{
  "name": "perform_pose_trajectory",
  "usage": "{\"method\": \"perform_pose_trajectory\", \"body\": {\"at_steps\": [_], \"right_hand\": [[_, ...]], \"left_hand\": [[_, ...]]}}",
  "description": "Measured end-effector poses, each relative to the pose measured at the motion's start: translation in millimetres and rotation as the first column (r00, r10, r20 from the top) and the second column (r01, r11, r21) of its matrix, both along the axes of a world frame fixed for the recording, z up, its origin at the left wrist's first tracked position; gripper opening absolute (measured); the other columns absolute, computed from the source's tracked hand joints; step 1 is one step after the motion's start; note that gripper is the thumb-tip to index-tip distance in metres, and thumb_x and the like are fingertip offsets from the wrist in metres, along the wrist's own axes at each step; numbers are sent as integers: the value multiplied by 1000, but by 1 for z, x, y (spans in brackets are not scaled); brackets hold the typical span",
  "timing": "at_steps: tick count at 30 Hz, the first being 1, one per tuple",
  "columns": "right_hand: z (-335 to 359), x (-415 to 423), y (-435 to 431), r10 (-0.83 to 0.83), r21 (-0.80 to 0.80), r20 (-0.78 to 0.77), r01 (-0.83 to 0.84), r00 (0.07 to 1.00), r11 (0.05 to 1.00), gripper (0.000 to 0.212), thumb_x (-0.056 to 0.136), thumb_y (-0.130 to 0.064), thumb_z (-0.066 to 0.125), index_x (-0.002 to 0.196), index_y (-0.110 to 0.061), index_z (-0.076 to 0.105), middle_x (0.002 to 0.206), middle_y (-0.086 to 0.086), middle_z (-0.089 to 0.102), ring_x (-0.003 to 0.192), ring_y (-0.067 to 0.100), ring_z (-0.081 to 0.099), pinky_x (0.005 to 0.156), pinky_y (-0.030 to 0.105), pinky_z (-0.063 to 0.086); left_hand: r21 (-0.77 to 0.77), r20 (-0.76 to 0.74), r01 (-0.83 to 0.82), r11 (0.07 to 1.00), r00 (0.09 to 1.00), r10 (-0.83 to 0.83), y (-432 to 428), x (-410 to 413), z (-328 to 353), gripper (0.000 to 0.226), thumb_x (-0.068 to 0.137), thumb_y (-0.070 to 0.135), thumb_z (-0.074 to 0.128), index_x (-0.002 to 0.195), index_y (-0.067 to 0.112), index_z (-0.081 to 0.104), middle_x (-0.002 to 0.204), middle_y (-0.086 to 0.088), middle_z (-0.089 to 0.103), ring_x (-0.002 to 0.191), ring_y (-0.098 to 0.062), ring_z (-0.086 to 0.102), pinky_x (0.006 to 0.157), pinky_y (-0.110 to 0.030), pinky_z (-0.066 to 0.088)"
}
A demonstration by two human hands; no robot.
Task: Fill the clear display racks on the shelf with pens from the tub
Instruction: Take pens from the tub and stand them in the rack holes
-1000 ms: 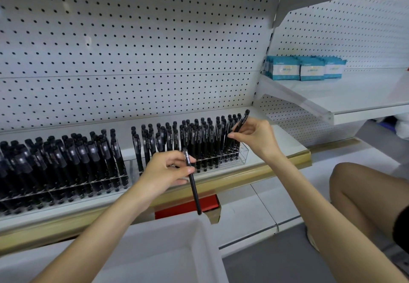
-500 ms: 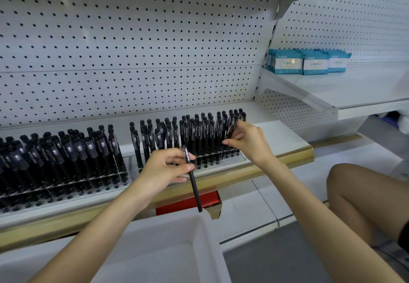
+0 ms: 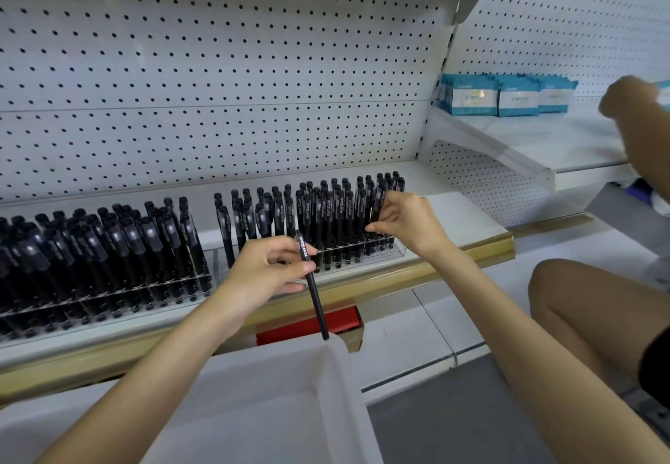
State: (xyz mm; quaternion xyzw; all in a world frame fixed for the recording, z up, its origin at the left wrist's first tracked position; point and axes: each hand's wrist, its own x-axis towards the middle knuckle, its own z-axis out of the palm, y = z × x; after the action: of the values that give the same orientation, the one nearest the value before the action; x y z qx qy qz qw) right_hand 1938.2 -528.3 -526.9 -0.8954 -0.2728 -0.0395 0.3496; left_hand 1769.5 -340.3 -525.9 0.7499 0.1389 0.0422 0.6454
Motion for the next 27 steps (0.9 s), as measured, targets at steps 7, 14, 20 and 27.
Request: {"method": "perform_pose_trajectory", "body": {"at_steps": [7,14,20,27], "right_hand": [[-6,0,1,18,-66,12,-17,1000,998,32,69,-21,84,70,-21,52,72,0,67,70,10,62,75,33,56],[-8,2,-1,23,-34,-8,-23,1000,999,23,70,-20,83,79,-16,62,75,1,69,76,11,67,76,24,56],[-7,-3,-11,8,33,-28,-7,1000,999,23,72,-17,82,88,-9,67,80,3,72,72,-3,63,69,8,51],[0,-51,-22,193,236,-299,-124,935,964,12,78,-16,75,86,-8,71,77,6,73,73,14,70,70,22,55]], "left_hand": [[-4,0,-6,1000,1000,6,2,-2,0,22,83,5,69,101,16,71,98,-4,66,79,-6,69,68,-20,57],[-25,6,-15,1000,1000,15,3,-2,0,21,82,4,69,101,15,71,98,-5,68,82,-13,71,70,-23,58],[-35,3,-22,999,1000,22,2,0,-1,23,82,7,71,104,12,68,100,-6,70,87,-16,71,71,-23,58],[-40,34,8,999,999,-7,-4,3,8,19,81,11,72,100,11,69,94,-3,74,89,-14,71,79,-27,58]]}}
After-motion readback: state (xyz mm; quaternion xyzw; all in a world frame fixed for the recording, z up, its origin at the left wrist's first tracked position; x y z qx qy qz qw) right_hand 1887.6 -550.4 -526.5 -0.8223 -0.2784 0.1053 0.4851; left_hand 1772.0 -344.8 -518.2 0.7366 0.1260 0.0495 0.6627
